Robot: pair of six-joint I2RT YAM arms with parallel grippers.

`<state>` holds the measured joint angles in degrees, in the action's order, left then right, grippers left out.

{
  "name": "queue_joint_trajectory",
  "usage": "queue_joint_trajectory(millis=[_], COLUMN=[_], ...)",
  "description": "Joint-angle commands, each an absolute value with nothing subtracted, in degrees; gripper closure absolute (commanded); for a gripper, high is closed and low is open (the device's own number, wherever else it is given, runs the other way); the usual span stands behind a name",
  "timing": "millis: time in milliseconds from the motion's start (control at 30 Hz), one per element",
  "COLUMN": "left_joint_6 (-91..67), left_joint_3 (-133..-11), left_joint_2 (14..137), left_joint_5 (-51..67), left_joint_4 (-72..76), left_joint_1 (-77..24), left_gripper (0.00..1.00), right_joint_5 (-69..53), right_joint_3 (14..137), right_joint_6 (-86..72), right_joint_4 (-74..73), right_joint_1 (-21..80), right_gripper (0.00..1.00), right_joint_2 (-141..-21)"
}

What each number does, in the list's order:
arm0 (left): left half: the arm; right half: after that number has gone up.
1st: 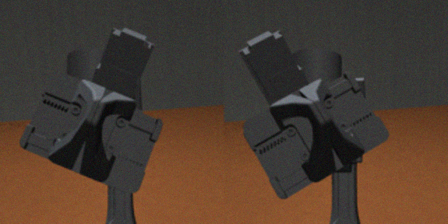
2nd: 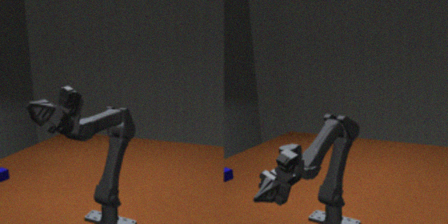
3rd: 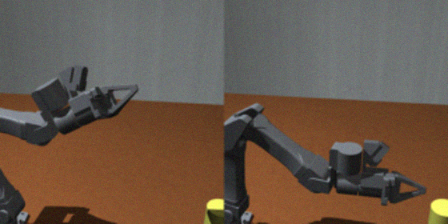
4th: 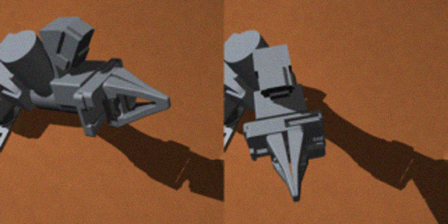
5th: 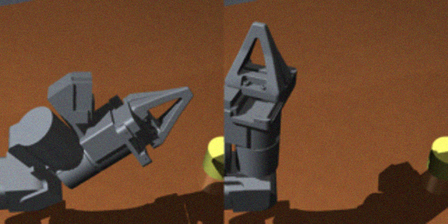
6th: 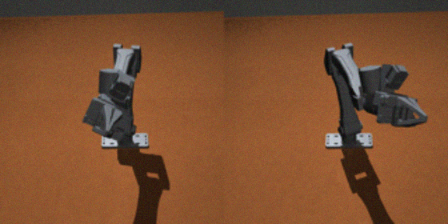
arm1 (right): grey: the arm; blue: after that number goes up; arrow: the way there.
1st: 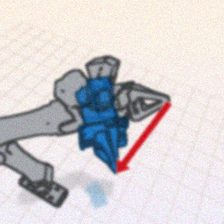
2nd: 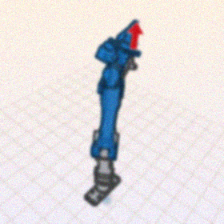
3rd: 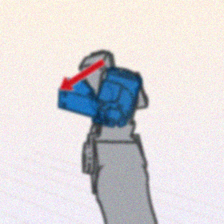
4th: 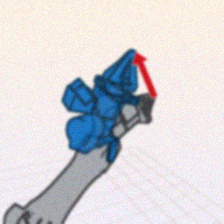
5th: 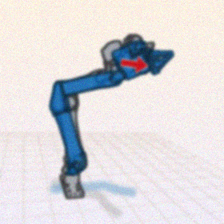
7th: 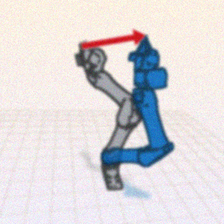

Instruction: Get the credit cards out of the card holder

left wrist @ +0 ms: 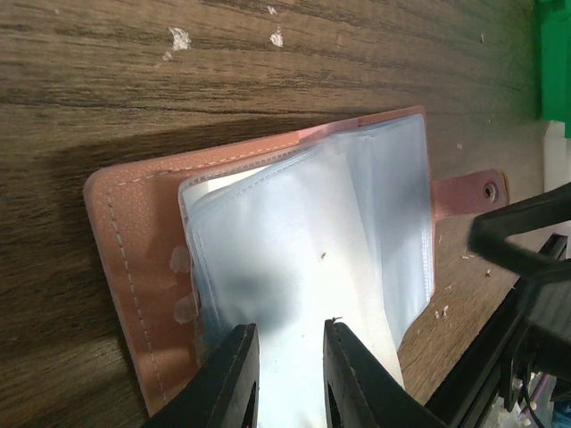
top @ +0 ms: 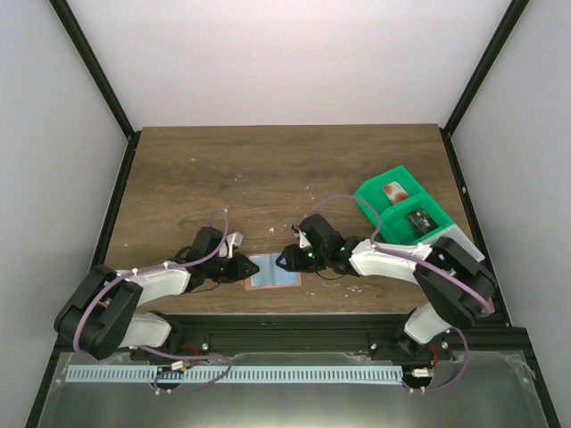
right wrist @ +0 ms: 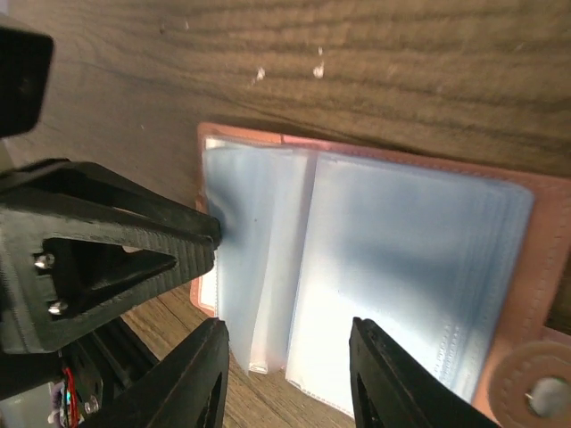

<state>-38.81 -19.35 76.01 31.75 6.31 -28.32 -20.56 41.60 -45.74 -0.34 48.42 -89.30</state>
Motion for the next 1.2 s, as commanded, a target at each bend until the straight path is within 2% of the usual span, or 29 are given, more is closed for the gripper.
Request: queue_joint_trajectory(millis=[0,367,1167], left_joint_6=[-38.3,-38.5,-40.0], left_joint_3=[-19.2,-19.1,-18.4], left_joint_2=[75.4,74.6,75.7], left_joint_5=[31.2,31.3,35.3], left_joint_4=[4.7,4.7,8.2], left_joint_1=[-28.3,-28.3,-28.3], left_gripper=[0.77,0.78,0.81], right_joint_5=[-13.1,-12.0,-20.5], right_joint_3=[44.0,41.9,41.7], right_joint_6=[-44.5,-46.4,-47.1], right_joint_4=[-7.1,-7.7,0.8], right_joint_1=[48.8,48.8,48.5], right_gripper=[0.61,0.59,0.58], right_joint_2=[-85.6,-88.1,-91.0])
